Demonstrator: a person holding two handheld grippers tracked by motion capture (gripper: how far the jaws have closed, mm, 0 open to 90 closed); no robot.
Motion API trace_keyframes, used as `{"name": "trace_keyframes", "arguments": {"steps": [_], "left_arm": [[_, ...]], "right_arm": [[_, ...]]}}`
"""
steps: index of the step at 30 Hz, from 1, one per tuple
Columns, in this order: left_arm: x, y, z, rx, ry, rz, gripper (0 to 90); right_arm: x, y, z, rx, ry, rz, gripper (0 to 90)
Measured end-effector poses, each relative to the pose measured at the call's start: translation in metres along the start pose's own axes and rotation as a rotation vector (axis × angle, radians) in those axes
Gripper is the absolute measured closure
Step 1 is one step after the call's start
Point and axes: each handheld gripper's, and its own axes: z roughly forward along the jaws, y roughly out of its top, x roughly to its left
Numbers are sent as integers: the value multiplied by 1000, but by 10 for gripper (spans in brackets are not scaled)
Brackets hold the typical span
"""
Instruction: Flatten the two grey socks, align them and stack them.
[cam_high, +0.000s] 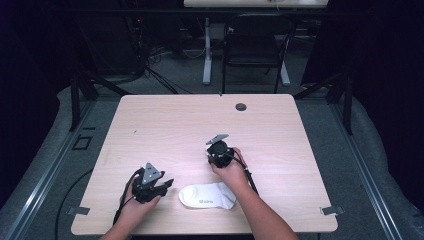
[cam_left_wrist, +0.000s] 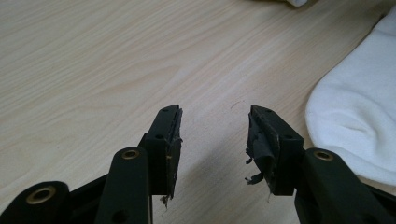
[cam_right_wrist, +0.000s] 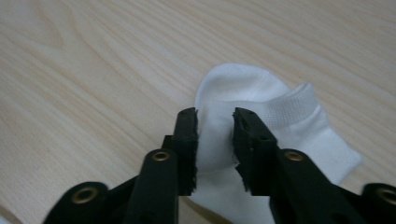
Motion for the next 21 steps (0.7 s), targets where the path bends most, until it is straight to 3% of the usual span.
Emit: {"name": "trace_keyframes", "arguments": {"steps": [6,21], "left_arm": [[-1,0,2,3,0,-1,543],[-5,9,6,-16,-20,-8,564]], "right_arm": [[2,0,-5,-3,14,-14,888],[10,-11,-29,-67,78,-29,900]]}}
